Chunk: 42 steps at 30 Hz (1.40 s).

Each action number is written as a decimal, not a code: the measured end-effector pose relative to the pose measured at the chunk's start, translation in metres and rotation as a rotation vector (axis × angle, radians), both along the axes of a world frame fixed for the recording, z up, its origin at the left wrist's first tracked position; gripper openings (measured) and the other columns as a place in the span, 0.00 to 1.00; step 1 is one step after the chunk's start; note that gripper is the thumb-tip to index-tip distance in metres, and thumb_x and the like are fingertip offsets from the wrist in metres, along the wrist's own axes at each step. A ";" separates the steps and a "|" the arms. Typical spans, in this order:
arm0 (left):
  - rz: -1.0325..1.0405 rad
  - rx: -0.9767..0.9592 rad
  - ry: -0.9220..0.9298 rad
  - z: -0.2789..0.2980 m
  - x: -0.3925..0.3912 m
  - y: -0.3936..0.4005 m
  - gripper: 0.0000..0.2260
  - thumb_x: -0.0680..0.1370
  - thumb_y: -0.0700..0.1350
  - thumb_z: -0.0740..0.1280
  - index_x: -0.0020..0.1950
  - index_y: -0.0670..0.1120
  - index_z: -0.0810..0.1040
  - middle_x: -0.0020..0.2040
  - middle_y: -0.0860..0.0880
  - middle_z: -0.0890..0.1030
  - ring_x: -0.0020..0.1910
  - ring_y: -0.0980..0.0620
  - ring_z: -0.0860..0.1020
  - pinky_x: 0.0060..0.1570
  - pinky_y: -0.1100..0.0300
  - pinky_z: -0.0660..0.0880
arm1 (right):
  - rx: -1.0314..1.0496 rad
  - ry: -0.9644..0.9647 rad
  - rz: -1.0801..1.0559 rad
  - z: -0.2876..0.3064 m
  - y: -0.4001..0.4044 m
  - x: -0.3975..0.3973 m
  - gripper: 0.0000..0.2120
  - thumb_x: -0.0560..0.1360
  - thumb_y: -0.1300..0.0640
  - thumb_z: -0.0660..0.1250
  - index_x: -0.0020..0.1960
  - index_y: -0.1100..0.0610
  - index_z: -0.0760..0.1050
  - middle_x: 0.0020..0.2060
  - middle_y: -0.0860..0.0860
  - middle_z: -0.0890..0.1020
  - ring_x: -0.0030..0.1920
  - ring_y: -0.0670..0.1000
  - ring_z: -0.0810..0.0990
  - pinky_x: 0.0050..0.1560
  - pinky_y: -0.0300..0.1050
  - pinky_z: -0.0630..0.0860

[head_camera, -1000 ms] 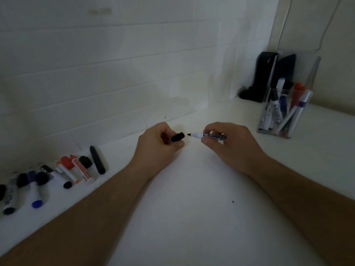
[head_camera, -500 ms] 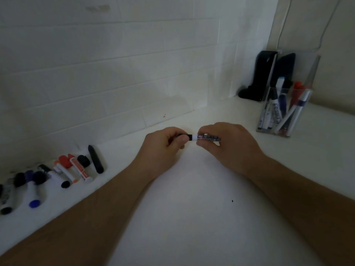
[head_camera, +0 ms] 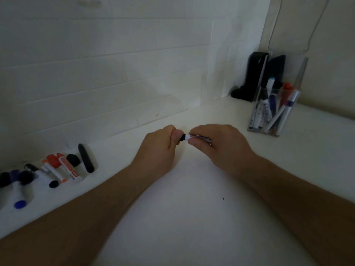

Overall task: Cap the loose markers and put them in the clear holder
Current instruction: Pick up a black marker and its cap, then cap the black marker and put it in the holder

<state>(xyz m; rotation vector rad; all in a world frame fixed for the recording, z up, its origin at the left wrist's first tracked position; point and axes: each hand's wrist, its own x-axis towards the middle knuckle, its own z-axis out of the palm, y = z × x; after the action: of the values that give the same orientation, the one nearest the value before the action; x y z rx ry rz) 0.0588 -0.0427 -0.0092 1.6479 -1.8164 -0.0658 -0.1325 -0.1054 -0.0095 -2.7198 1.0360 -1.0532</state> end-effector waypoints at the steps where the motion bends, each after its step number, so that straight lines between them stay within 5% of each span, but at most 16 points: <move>1: -0.019 -0.022 0.009 -0.001 0.000 0.000 0.16 0.86 0.52 0.53 0.46 0.46 0.75 0.41 0.50 0.80 0.40 0.48 0.77 0.40 0.54 0.67 | 0.008 0.018 0.017 0.003 0.001 -0.001 0.14 0.82 0.39 0.59 0.58 0.43 0.80 0.45 0.44 0.84 0.43 0.48 0.80 0.46 0.50 0.78; 4: -0.142 -0.048 -0.052 -0.002 -0.004 0.000 0.12 0.84 0.53 0.54 0.49 0.49 0.73 0.41 0.54 0.77 0.40 0.50 0.76 0.38 0.57 0.62 | -0.056 0.263 -0.016 0.017 0.007 -0.006 0.16 0.83 0.43 0.59 0.70 0.37 0.71 0.52 0.43 0.83 0.52 0.52 0.78 0.52 0.52 0.73; 7: -0.209 -0.028 0.017 -0.003 -0.006 0.002 0.11 0.83 0.54 0.56 0.63 0.54 0.73 0.43 0.57 0.79 0.41 0.56 0.77 0.40 0.59 0.68 | -0.192 0.363 -0.173 0.035 0.004 -0.017 0.14 0.83 0.45 0.57 0.67 0.38 0.72 0.50 0.42 0.80 0.54 0.53 0.72 0.50 0.52 0.65; 10: -0.211 -0.027 0.113 -0.005 -0.003 0.003 0.14 0.82 0.58 0.55 0.66 0.59 0.68 0.41 0.57 0.78 0.41 0.59 0.76 0.40 0.61 0.70 | -0.185 -0.044 -0.305 0.067 -0.021 -0.043 0.13 0.83 0.52 0.60 0.64 0.47 0.77 0.51 0.47 0.76 0.53 0.53 0.74 0.53 0.49 0.73; 12: -0.232 0.003 0.054 -0.007 -0.005 0.002 0.15 0.82 0.59 0.52 0.66 0.59 0.68 0.40 0.58 0.77 0.41 0.60 0.75 0.41 0.60 0.68 | -0.176 -0.373 -0.342 0.092 -0.037 -0.070 0.12 0.82 0.57 0.64 0.64 0.55 0.78 0.57 0.49 0.74 0.54 0.51 0.76 0.58 0.36 0.74; 14: -0.262 0.022 -0.007 -0.007 -0.008 0.002 0.16 0.82 0.60 0.51 0.66 0.59 0.69 0.40 0.58 0.77 0.43 0.60 0.74 0.44 0.58 0.70 | -0.208 -0.441 -0.444 0.108 -0.050 -0.100 0.11 0.81 0.59 0.65 0.63 0.57 0.78 0.57 0.49 0.73 0.53 0.51 0.77 0.59 0.40 0.77; 16: -0.281 0.040 -0.036 -0.006 -0.008 0.003 0.16 0.82 0.60 0.51 0.66 0.59 0.70 0.41 0.58 0.77 0.45 0.60 0.73 0.48 0.55 0.72 | -0.185 -0.357 -0.545 0.113 -0.059 -0.122 0.11 0.82 0.57 0.63 0.63 0.56 0.76 0.55 0.50 0.78 0.49 0.51 0.80 0.54 0.51 0.81; 20: -0.291 0.043 -0.044 -0.006 -0.008 0.004 0.14 0.83 0.59 0.54 0.66 0.59 0.71 0.44 0.59 0.77 0.48 0.58 0.74 0.51 0.54 0.73 | -0.035 -0.091 -0.625 0.100 -0.070 -0.140 0.18 0.82 0.53 0.59 0.71 0.45 0.63 0.41 0.57 0.81 0.33 0.55 0.80 0.35 0.50 0.79; 22: -0.291 0.038 -0.039 -0.006 -0.007 0.004 0.14 0.83 0.58 0.54 0.66 0.59 0.71 0.44 0.59 0.77 0.48 0.58 0.74 0.51 0.54 0.73 | 0.014 0.061 -0.689 0.093 -0.070 -0.142 0.18 0.83 0.50 0.55 0.72 0.42 0.60 0.39 0.57 0.77 0.37 0.58 0.76 0.40 0.52 0.75; 26: -0.297 0.040 -0.034 -0.007 -0.007 0.003 0.17 0.81 0.61 0.52 0.65 0.59 0.71 0.42 0.59 0.77 0.47 0.59 0.74 0.49 0.56 0.72 | 0.118 0.173 -0.616 0.081 -0.063 -0.137 0.15 0.81 0.38 0.52 0.56 0.44 0.72 0.42 0.53 0.80 0.41 0.55 0.76 0.41 0.48 0.72; 28: -0.294 0.044 -0.036 -0.008 -0.007 0.002 0.15 0.82 0.60 0.53 0.64 0.59 0.72 0.41 0.59 0.76 0.47 0.59 0.73 0.49 0.56 0.72 | 0.139 0.162 -0.566 0.080 -0.058 -0.134 0.15 0.80 0.42 0.63 0.64 0.47 0.73 0.49 0.52 0.83 0.44 0.54 0.79 0.45 0.47 0.75; 31: -0.286 0.048 -0.057 -0.008 -0.008 0.002 0.15 0.82 0.61 0.53 0.63 0.59 0.72 0.41 0.60 0.75 0.49 0.58 0.73 0.51 0.56 0.71 | 0.166 0.152 -0.520 0.083 -0.049 -0.117 0.22 0.82 0.50 0.65 0.75 0.51 0.68 0.59 0.56 0.81 0.47 0.53 0.78 0.49 0.44 0.72; 35: -0.278 0.044 -0.077 -0.007 -0.008 0.004 0.22 0.78 0.64 0.49 0.62 0.57 0.74 0.47 0.59 0.78 0.51 0.57 0.74 0.52 0.56 0.71 | 0.111 0.143 -0.446 0.078 -0.034 -0.068 0.22 0.82 0.50 0.64 0.75 0.49 0.69 0.62 0.55 0.81 0.56 0.57 0.80 0.56 0.49 0.77; 42: -0.211 -0.009 -0.070 -0.009 -0.003 0.005 0.09 0.80 0.50 0.62 0.59 0.55 0.77 0.48 0.56 0.77 0.47 0.56 0.75 0.51 0.57 0.74 | 0.070 0.194 -0.275 0.077 -0.021 0.004 0.22 0.83 0.51 0.60 0.76 0.51 0.64 0.59 0.55 0.79 0.55 0.56 0.78 0.55 0.52 0.76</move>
<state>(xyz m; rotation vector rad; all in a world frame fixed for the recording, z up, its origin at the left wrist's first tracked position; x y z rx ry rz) 0.0559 -0.0374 -0.0186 1.4628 -2.0357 -0.0935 -0.1286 -0.1260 0.0674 -2.7202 1.4824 -0.7720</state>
